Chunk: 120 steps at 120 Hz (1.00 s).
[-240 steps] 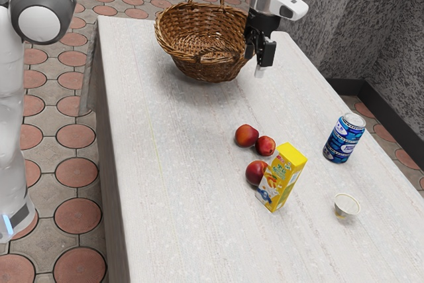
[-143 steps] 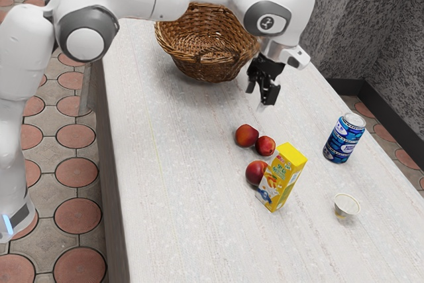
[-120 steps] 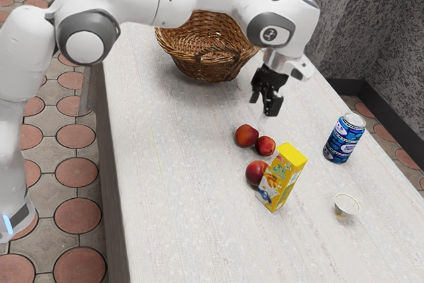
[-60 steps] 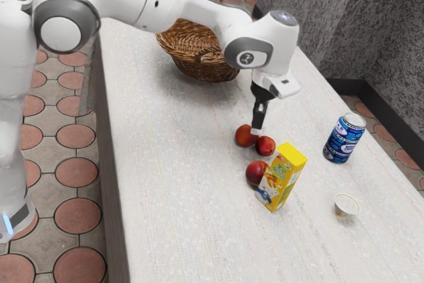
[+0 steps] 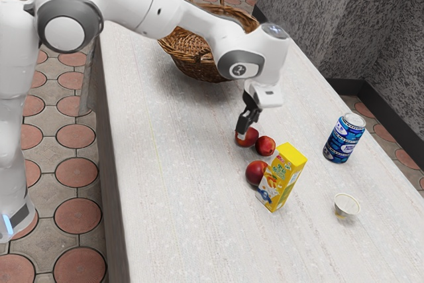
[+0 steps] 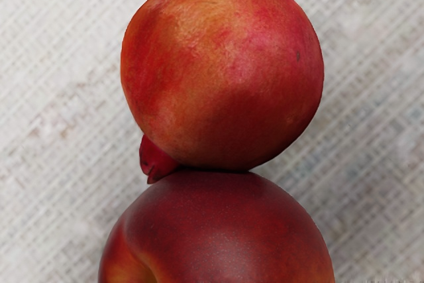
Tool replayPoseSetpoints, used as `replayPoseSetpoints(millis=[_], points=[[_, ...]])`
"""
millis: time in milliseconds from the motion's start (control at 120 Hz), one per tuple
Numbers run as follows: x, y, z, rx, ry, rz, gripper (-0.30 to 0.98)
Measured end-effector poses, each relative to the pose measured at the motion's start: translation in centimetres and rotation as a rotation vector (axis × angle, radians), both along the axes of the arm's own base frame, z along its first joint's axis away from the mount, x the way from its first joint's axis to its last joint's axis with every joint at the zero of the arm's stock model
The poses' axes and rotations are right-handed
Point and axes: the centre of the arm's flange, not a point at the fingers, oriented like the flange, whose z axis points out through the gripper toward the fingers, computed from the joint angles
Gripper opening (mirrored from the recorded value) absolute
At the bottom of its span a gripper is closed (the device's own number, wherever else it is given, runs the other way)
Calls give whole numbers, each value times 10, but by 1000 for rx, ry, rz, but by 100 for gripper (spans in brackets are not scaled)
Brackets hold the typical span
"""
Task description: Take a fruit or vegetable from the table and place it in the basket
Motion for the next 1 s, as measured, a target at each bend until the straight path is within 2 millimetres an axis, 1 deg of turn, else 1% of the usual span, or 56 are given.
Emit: replayPoseSetpoints(millis=[92,175,350,517,550,642,750,783,800,867,933,1000], points=[[1,5,-12,-2,14,-27,69],[3,2,-20,-3,21,-61,69],[7,-3,-32,-5,25,-115,69],[8,5,-38,-15,25,-131,68],[9,6,-40,-18,27,-134,65],[10,6,-45,-22,30,-146,47],[11,3,-46,-24,26,-162,40],[11,1,-43,-23,21,-167,39],[10,1,-38,-22,14,-170,38],[5,-4,-11,-17,-21,-183,38],[0,-17,18,-12,-59,-210,38],[-10,-27,52,-3,-105,-231,38]])
